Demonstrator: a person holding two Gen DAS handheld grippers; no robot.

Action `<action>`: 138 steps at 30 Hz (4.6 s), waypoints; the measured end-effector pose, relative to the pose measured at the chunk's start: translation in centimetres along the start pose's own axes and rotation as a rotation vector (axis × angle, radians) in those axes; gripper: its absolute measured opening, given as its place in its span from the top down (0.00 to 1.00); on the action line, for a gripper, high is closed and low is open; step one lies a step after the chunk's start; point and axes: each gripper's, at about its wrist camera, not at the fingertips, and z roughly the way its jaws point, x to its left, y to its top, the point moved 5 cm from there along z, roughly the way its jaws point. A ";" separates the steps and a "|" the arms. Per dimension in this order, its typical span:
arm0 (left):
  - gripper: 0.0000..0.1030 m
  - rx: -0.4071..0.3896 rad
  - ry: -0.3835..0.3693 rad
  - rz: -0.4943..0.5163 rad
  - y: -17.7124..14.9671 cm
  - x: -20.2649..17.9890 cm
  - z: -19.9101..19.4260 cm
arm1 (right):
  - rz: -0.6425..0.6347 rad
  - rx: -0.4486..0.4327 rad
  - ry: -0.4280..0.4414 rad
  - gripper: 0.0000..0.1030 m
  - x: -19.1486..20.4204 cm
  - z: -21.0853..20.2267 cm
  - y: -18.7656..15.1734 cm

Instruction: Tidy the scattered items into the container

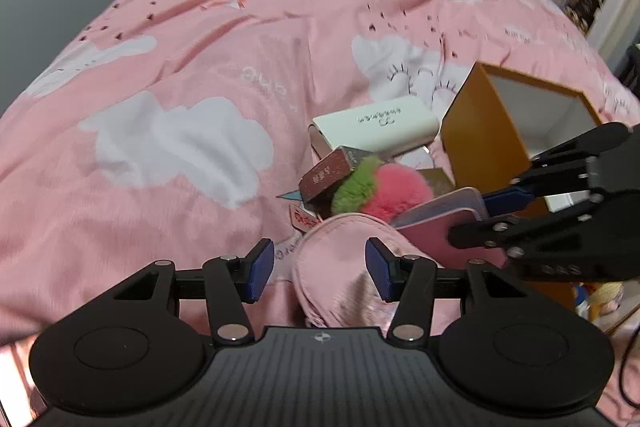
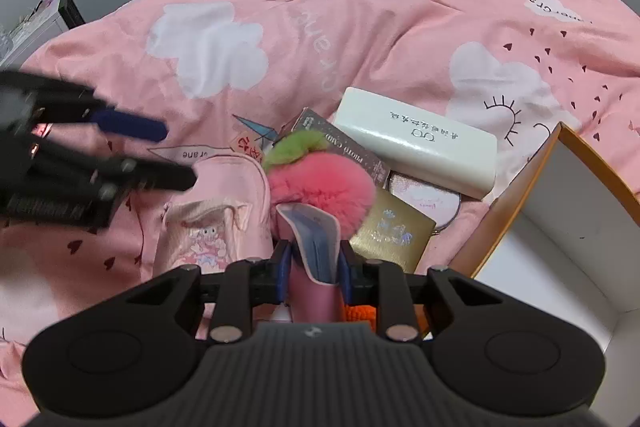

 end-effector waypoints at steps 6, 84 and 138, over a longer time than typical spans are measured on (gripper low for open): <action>0.60 0.131 -0.019 0.026 0.2 0.9 3.8 | 0.009 -0.011 0.004 0.74 -0.1 -0.4 -0.5; 0.80 0.175 -0.199 0.045 -0.6 -4.9 -4.9 | 0.311 -0.314 0.038 0.84 -0.1 -9.2 -6.8; 0.76 0.190 -0.142 0.162 -0.4 -19.1 -1.7 | 0.497 -0.233 0.214 0.83 -4.9 -12.8 -16.5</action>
